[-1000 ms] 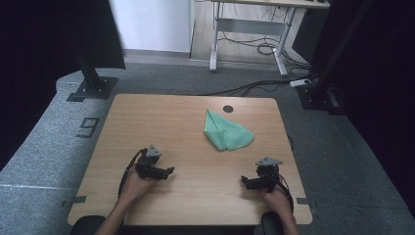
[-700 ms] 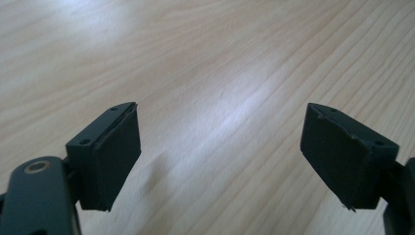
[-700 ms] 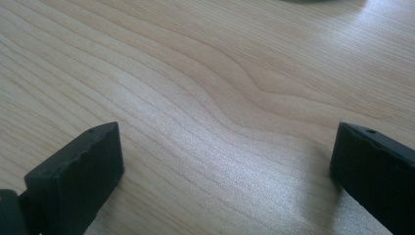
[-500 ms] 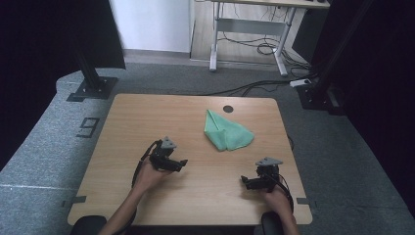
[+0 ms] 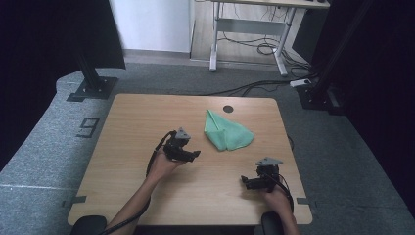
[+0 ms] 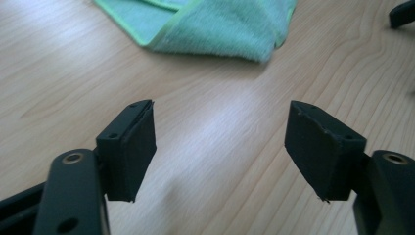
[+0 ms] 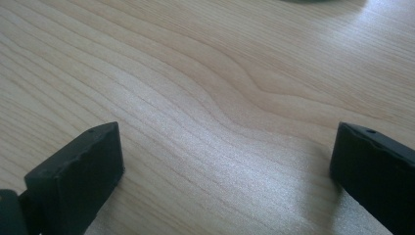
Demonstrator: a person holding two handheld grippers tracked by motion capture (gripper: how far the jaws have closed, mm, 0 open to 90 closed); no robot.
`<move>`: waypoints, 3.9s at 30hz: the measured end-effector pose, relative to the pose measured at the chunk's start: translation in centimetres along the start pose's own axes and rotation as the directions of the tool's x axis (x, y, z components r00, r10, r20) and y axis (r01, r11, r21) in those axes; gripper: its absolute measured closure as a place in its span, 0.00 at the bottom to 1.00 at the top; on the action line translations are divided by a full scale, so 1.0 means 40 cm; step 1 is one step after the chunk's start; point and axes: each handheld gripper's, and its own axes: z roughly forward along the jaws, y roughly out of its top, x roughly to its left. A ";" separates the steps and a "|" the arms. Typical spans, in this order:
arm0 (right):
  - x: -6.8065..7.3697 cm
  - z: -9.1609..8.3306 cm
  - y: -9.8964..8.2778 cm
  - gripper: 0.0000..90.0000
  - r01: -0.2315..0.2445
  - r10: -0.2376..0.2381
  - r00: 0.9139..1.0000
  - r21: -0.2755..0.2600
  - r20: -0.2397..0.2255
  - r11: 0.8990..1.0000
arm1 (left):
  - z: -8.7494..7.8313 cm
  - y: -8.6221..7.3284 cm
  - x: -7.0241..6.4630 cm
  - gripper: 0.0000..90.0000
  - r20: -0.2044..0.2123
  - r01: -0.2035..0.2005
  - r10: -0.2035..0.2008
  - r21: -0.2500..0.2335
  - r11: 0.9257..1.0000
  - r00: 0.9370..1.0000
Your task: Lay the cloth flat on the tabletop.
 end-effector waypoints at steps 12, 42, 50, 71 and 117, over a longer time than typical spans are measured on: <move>0.000 0.000 0.000 0.00 0.000 0.000 1.000 0.000 0.000 1.000 | 0.071 0.075 -0.031 0.44 0.017 -0.048 0.048 0.002 0.999 0.999; -0.002 0.002 0.002 0.00 0.011 -0.011 1.000 -0.002 -0.009 1.000 | 0.278 0.123 -0.072 0.66 -0.018 -0.068 0.070 0.098 0.993 0.997; -0.002 0.002 0.002 0.00 0.012 -0.012 1.000 -0.001 -0.010 1.000 | 0.276 0.114 -0.069 0.91 0.023 -0.054 0.052 0.102 0.993 0.998; -0.002 0.002 0.002 0.00 0.011 -0.011 1.000 -0.001 -0.010 1.000 | 0.184 0.034 -0.052 0.94 0.036 -0.079 0.075 0.111 0.991 0.997; 0.026 -0.009 0.028 0.15 0.032 -0.030 0.993 0.008 -0.115 0.999 | -0.075 -0.230 -0.065 0.94 0.070 -0.015 0.012 0.036 0.999 0.997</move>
